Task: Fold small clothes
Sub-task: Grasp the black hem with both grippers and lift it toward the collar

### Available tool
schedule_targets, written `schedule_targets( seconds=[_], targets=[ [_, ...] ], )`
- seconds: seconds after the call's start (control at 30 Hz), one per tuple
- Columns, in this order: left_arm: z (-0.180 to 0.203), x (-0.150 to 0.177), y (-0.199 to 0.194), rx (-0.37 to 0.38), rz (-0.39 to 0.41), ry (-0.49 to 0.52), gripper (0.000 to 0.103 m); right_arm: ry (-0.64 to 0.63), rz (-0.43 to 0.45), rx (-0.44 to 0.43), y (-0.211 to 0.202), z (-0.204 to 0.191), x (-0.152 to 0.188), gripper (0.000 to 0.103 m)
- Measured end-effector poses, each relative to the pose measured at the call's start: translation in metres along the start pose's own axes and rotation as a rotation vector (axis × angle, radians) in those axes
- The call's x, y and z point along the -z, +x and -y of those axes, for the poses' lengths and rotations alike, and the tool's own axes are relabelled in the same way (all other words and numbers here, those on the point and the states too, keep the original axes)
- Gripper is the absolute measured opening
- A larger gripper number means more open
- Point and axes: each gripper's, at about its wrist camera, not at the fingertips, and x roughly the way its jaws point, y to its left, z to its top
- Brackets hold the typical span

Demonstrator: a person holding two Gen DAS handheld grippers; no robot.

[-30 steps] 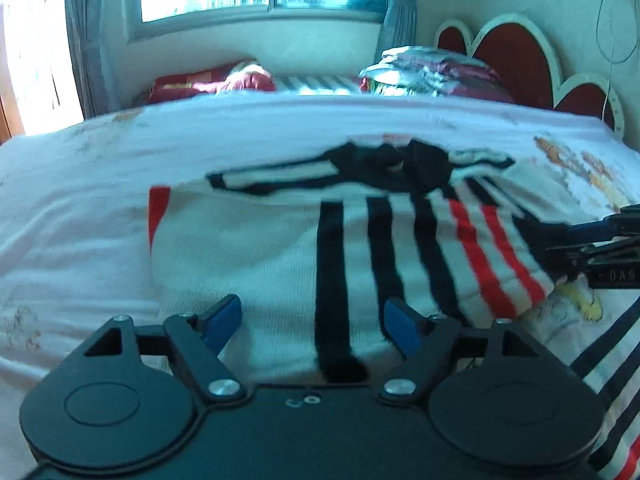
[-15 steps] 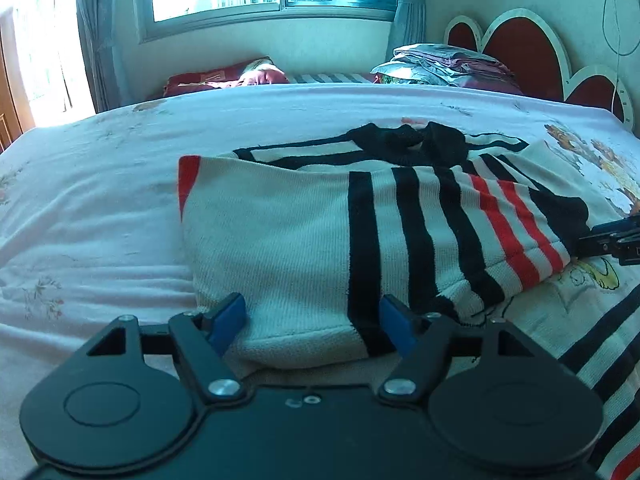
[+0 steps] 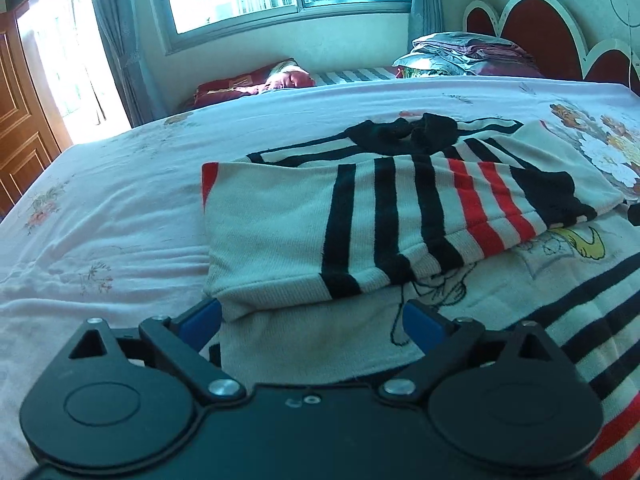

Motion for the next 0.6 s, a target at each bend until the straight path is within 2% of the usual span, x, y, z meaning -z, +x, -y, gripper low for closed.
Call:
schedule_targets(
  seconds=[0.13,0.23,0.43,0.53,0.6],
  targets=[
    [0.007,0.017,-0.023,-0.007,-0.002,-0.012,0.097,-0.004,-0.004,-0.018,-0.023,0.009,0.02,0.047],
    [0.002,0.036,-0.043,-0.007,-0.004,-0.033,0.092,0.021,-0.022,-0.062,-0.042,0.018,0.039,0.047],
    [-0.018,0.089,-0.083,0.011,-0.061,-0.127,0.077,0.074,-0.071,-0.111,-0.082,0.038,0.091,0.047],
    [-0.028,0.113,-0.102,0.063,-0.083,-0.216,0.069,0.131,-0.107,-0.145,-0.096,0.049,0.115,0.047],
    [-0.035,0.128,-0.11,0.124,-0.098,-0.297,0.053,0.162,-0.126,-0.163,-0.104,0.055,0.13,0.047]
  ],
)
